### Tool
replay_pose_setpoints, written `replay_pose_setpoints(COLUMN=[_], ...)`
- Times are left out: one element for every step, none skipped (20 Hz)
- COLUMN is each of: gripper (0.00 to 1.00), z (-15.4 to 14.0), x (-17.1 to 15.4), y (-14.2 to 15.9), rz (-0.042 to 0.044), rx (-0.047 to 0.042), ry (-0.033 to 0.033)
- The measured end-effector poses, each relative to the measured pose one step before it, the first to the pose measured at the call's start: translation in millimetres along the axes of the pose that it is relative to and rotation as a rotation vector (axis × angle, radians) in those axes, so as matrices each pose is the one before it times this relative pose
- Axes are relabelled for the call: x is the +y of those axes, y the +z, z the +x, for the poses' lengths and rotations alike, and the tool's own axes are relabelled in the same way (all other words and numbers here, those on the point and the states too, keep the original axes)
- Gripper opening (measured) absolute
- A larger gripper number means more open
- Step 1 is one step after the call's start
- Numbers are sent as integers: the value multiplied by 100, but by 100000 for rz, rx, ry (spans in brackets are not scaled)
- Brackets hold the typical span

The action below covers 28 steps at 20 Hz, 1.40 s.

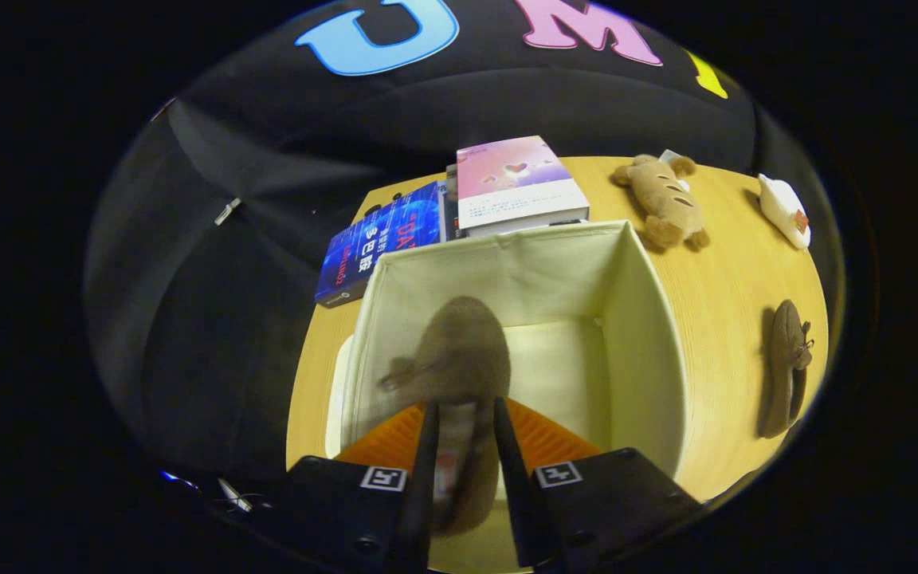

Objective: Open the storage box then place both shoes into the box .Put the left shoe in first, then the right shoe, with the right side of both shoes facing outward in a uniform manner.

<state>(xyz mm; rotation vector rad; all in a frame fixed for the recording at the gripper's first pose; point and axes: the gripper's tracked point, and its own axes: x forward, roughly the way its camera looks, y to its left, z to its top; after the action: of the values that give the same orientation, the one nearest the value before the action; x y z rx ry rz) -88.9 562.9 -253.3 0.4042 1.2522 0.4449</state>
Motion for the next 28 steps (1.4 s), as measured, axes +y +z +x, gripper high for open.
replay_pose_setpoints(gripper=[52, 65, 79, 88, 89, 88, 89, 89, 91, 94, 96, 97, 97, 98, 99, 99, 98, 99, 99, 99, 99, 99, 99, 98, 99, 99, 99, 99], z=[-119, -150, -156, -454, -457, -661, -748, -1007, -1137, -1257, -1466, -1451, -1442, -1599, -1785, -1574, -1538, -1710, -1442, -1384, -1446, -1173, -561, -365, -282, 333, 457, 592], x=[209, 217, 27, -46, 12, 65, 12, -76, 71, -386, -694, -770, -1029, -1216, -1535, -1903, -2161, -2408, -2607, -2849, -2768, -3001, -2786, -2808, -2646, -2626, -2315, -1672], y=[-247, -281, -86, 118, 186, 226, 314, 544, 558, 696, 825, 938, 1018, 1060, 923, 736, 326, 138, -100, -404, -487, -883, -937, -1409, -1929, -1850, -1659, -1676], rz=[-1692, -1346, -1161, -1181, -1091, -1370, -1566, -1124, -692, -938, -1346, -1861, -2115, -2628, -3295, -3290, -3182, -2483, -1763, -1197, -423, 315, 1100, 86, -710, -791, -997, -648], rx=[714, 949, 97, -486, -1103, -1288, -1566, -2249, -2462, -2539, -3005, -3227, -3584, -4005, -3759, -3643, -2241, -2159, -1084, -605, -105, 352, -249, 1094, 3339, 3080, 3910, 2756], ry=[1367, 1136, 686, 607, 954, 1566, 1997, 2643, 3130, 1939, 1476, 1000, 471, -72, -772, -2117, -2673, -3597, -4032, -4668, -4872, -4950, -4602, -4816, -4855, -4897, -4722, -2924])
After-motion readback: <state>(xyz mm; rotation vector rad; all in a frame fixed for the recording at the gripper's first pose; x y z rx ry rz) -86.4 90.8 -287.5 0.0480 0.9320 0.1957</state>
